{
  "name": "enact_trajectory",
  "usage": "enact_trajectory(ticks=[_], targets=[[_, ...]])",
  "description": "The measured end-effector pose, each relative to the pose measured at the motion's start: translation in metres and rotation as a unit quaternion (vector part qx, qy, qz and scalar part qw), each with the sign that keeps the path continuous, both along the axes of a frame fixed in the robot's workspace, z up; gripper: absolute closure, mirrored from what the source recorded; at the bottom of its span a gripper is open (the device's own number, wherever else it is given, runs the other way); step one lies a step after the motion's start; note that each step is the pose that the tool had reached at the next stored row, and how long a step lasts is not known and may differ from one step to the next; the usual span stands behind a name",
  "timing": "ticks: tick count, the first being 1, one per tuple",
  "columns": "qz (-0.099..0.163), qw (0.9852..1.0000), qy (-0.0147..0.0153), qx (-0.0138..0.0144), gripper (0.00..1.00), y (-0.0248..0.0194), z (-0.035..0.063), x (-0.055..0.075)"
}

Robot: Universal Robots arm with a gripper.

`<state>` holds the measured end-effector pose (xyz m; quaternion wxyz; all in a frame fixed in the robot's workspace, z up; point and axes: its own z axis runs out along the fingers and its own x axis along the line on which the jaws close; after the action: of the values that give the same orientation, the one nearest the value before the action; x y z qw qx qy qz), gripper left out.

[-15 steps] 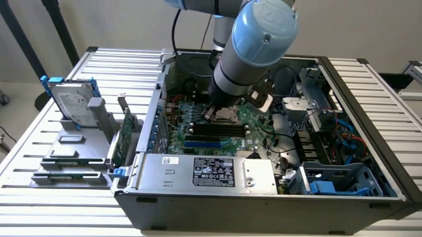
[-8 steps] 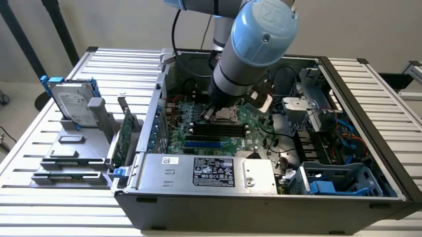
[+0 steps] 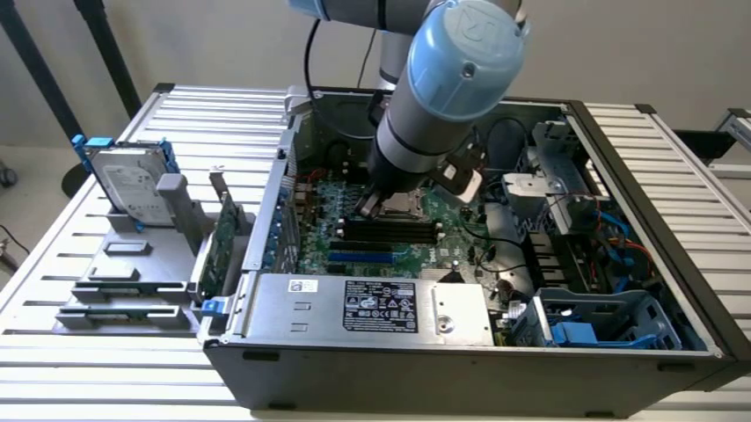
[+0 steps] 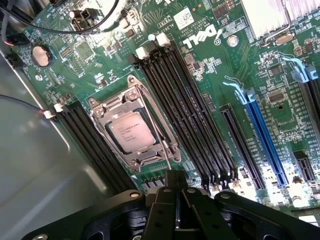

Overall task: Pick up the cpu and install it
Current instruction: 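Install the second cpu locking lever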

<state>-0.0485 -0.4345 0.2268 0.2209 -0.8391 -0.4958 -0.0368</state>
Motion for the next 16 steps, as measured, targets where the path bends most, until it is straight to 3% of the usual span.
enact_trajectory(ticks=[10, 16], targets=[[0.0, 1.0, 0.0, -0.0075, 0.89, 0.0014, -0.0134, -0.007], [0.0, 0.9999, 0.0, -0.0111, 0.89, 0.0051, -0.0215, -0.01]])
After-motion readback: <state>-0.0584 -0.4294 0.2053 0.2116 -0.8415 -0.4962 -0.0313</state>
